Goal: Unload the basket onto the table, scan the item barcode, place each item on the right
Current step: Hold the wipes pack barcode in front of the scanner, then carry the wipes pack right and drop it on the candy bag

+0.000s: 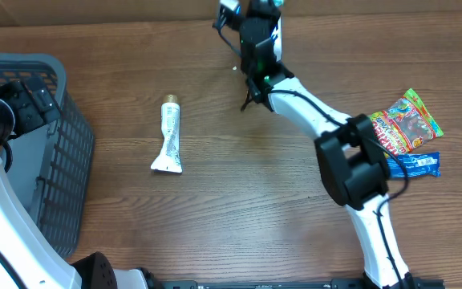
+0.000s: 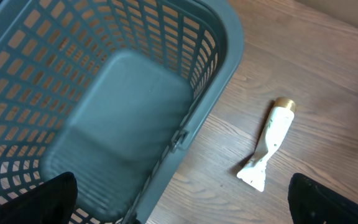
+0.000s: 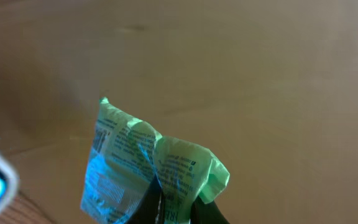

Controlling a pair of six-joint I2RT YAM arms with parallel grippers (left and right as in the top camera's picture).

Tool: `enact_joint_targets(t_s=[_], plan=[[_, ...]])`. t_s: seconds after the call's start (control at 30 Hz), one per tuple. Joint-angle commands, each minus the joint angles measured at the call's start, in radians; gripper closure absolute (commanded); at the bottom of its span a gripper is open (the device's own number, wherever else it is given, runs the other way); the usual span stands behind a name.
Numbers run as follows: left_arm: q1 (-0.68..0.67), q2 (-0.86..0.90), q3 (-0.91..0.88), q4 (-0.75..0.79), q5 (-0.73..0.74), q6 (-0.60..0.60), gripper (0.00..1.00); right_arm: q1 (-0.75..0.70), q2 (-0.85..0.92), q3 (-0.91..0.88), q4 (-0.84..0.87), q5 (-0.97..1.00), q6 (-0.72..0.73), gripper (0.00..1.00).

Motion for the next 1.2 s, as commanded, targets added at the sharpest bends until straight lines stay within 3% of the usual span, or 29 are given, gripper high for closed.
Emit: enact_joint_targets(t_s=[0.0,0.13,0.23,0.4,0.53,0.6,0.67,0.77,0.97,1.17], plan=[[0.003,0.002,0.014,0.001,0.005,-0.014,0.0,0.006,-0.214,0.005,-0.158,0.093,0.215,0.96],[0.003,0.002,0.014,0.001,0.005,-0.014,0.0,0.01,-0.349,0.005,-0.642,-0.073,0.542,0.96],[0.003,0.002,0.014,0.001,0.005,-0.014,0.0,0.002,-0.454,0.005,-0.943,-0.307,0.812,0.96],[0.003,0.002,0.014,0.001,0.005,-0.014,0.0,-0.076,-0.596,0.005,-1.248,-0.72,1.173,0.96],[0.003,0.002,0.014,0.001,0.005,-0.014,0.01,-0.203,-0.661,0.005,-1.427,-1.04,1.263,0.96],[0.003,0.002,0.014,0.001,0.005,-0.014,0.0,-0.285,-0.671,0.005,-1.515,-1.12,1.27,0.96],[0.003,0.002,0.014,0.001,0.005,-0.014,0.0,-0.418,-0.666,0.003,-1.627,-1.139,1.366,0.96],[0.003,0.002,0.014,0.001,0.005,-0.014,0.0,-0.571,-0.653,-0.046,-1.657,-1.139,1.424,0.96],[0.003,0.002,0.014,0.001,0.005,-0.014,0.0,-0.795,-0.636,-0.264,-1.526,-1.054,1.482,0.96],[0.003,0.002,0.014,0.001,0.005,-0.014,0.0,-0.921,-0.614,-0.455,-1.419,-1.018,1.52,0.96]])
